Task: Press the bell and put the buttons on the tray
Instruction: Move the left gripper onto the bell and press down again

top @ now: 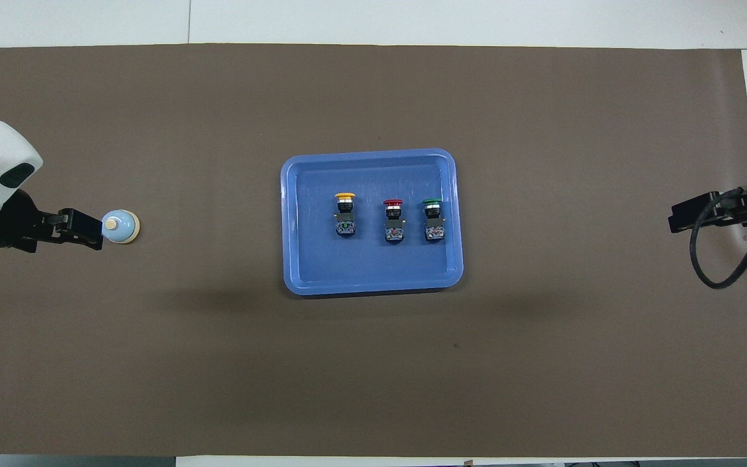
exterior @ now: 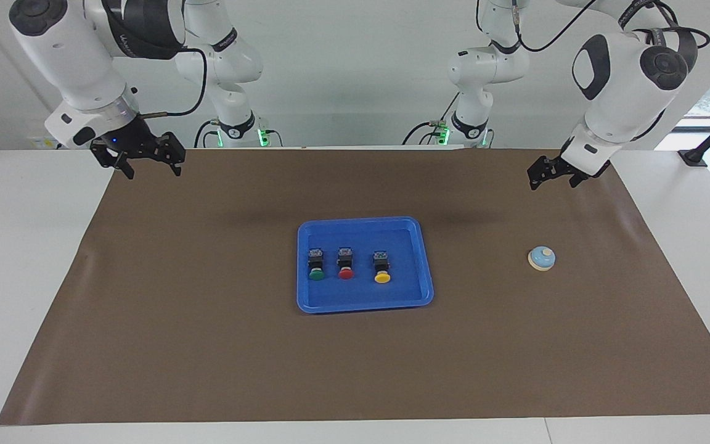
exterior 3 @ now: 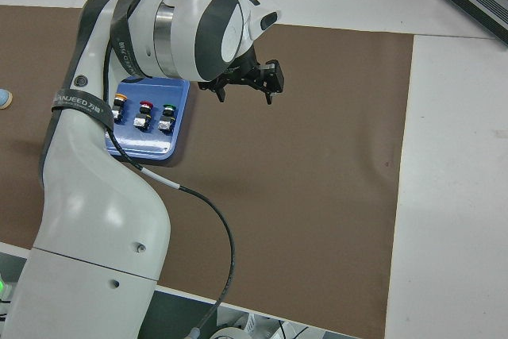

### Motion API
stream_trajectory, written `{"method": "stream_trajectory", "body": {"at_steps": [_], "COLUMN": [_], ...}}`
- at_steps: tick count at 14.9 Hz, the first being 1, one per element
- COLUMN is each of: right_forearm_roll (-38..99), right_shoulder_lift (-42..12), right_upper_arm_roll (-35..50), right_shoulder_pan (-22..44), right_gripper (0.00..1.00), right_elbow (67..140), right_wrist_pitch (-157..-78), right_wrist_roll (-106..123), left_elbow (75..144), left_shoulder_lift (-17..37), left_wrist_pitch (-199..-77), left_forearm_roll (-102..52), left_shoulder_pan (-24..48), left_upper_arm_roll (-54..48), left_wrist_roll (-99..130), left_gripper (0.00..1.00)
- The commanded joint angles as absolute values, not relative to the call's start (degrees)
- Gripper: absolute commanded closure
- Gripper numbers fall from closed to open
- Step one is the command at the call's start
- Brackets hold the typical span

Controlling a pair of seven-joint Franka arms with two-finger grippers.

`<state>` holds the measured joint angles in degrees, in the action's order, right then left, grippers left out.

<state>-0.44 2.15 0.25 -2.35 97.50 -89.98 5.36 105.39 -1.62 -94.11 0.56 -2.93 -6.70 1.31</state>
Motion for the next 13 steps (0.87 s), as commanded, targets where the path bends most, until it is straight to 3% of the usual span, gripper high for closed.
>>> {"method": "stream_trajectory", "body": {"at_steps": [1, 13], "right_forearm_roll": [-1.4, -1.4], "right_shoulder_lift": [2.2, 2.2], "right_upper_arm_roll": [0.8, 0.8], "right_shoulder_pan": [-2.9, -2.9], "right_gripper": [0.00, 0.00], "right_elbow": [96.9, 96.9], "right_wrist_pitch": [-88.8, -88.8], "right_wrist_roll": [5.6, 5.6], "left_elbow": [104.3, 95.6], "left_shoulder_lift": [-1.1, 1.2], "left_wrist_pitch": [-92.9, -88.5], "left_forearm_roll": [0.9, 1.3], "left_shoulder_pan": [-1.5, -1.4], "left_upper_arm_roll": [-5.4, -6.1], "left_wrist_roll": [0.3, 0.1], "left_gripper": [0.00, 0.00]}}
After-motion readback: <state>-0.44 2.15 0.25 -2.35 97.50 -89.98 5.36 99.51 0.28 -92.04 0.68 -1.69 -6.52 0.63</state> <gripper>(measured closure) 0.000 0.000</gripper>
